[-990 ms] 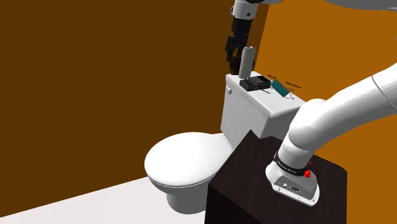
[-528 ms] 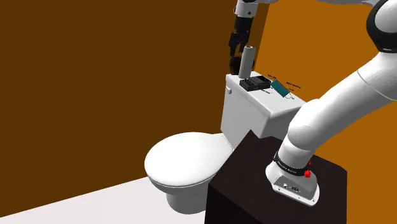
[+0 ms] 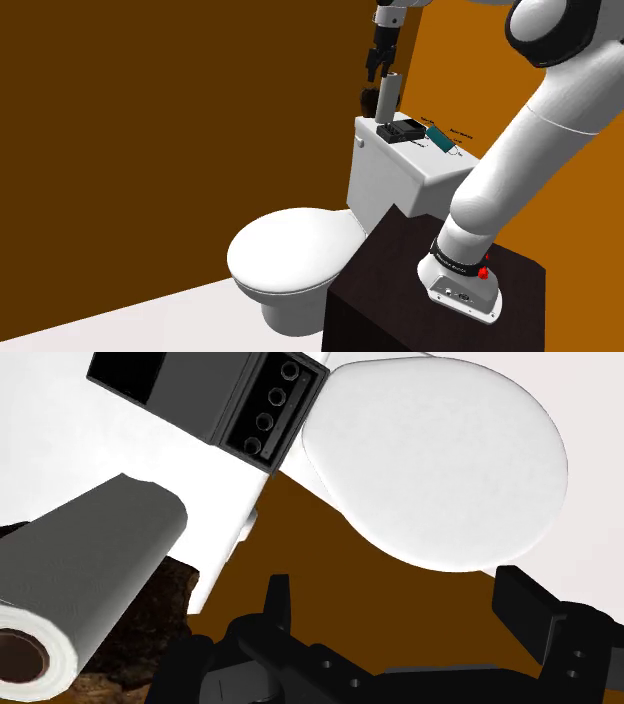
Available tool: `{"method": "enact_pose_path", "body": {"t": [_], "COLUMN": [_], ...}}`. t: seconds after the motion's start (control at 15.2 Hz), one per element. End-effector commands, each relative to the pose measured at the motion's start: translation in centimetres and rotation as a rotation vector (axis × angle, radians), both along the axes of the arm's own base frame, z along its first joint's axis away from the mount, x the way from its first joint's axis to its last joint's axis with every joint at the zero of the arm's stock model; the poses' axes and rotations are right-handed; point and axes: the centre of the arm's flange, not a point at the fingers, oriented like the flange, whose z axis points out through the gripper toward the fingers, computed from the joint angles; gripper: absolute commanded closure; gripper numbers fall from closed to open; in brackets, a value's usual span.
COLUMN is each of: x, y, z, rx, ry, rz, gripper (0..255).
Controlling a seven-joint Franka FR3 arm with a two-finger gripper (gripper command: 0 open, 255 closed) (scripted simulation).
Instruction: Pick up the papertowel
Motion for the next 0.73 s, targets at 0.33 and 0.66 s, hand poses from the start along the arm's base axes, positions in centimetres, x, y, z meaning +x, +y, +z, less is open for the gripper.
{"method": "enact_pose_path", "body": {"t": [0.33, 0.66], "x": [2.7, 4.5], "y": [-8.9, -15.2], "z": [-0.2, -0.5], "rx": [-0.003, -0.004], "ry": [0.018, 0.031], "rz": [-0.022, -0.039], "gripper": [0, 0]}}
